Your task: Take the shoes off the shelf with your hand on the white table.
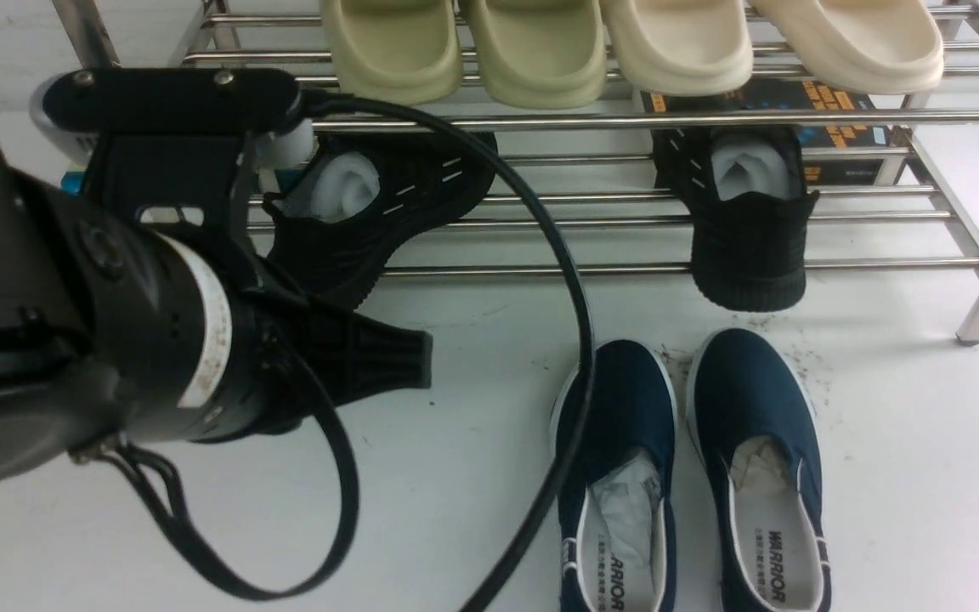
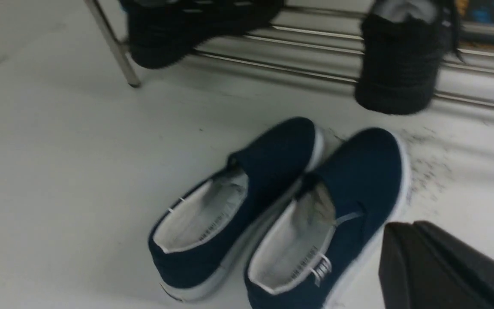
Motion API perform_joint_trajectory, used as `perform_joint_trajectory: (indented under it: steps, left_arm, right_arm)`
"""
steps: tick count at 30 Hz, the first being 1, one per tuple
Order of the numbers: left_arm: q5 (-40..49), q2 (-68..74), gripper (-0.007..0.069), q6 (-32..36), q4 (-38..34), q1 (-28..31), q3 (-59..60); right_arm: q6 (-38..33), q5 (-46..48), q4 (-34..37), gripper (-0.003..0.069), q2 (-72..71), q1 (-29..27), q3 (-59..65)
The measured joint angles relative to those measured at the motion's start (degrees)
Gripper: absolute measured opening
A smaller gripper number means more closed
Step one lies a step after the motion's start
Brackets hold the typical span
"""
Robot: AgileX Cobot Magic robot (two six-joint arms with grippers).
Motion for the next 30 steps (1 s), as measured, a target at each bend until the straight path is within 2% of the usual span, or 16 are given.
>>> perform_joint_trajectory:
  steps: [2, 3, 6, 9, 13, 16, 18, 23, 24, 26, 30]
  left_arm:
    - [0.0, 0.0, 0.0001, 0.0, -0.36, 0.0, 0.0]
    - [0.0, 0.0, 0.0001, 0.0, -0.36, 0.0, 0.0]
    - [0.05, 0.0, 0.0001, 0.0, -0.44, 0.0, 0.0]
    - [0.05, 0.0, 0.0001, 0.0, -0.52, 0.0, 0.0]
    - [0.05, 0.0, 0.0001, 0.0, -0.52, 0.0, 0.0]
    - [0.05, 0.0, 0.0001, 0.0, -0.52, 0.0, 0.0]
    - [0.05, 0.0, 0.0001, 0.0, -0.52, 0.0, 0.0]
    - [0.05, 0.0, 0.0002, 0.0, -0.27, 0.0, 0.0]
    - [0.05, 0.0, 0.0004, -0.05, 0.11, 0.0, 0.0]
    - [0.05, 0.0, 0.0006, -0.05, 0.66, 0.0, 0.0]
    - [0.05, 0.0, 0.001, -0.05, 2.37, 0.0, 0.0]
  right_arm:
    - [-0.11, -11.45, -0.63, -0.0014, 0.19, 0.0, 6.1]
    - [-0.11, -12.58, -0.77, -0.0014, 0.33, 0.0, 7.27]
    - [-0.15, -28.47, -4.1, -0.0013, 1.07, 0.0, 14.04]
    - [-0.15, -35.06, -5.25, -0.0011, 1.22, 0.0, 15.36]
    - [1.85, -36.41, -4.8, -0.0009, 1.22, 0.0, 15.35]
    - [9.92, -33.07, -2.97, -0.0007, 1.22, 0.0, 15.35]
    - [12.21, -30.98, -2.95, -0.0007, 1.22, 0.0, 15.42]
    - [12.91, -28.89, -8.58, -0.0004, 1.22, 0.0, 15.48]
    - [12.24, -28.89, -12.28, -0.0004, 1.22, 0.0, 15.48]
    - [12.05, -28.89, -15.32, -0.0002, 1.22, 0.0, 15.48]
    - [12.05, -28.89, -19.28, 0.0, 1.22, 0.0, 15.48]
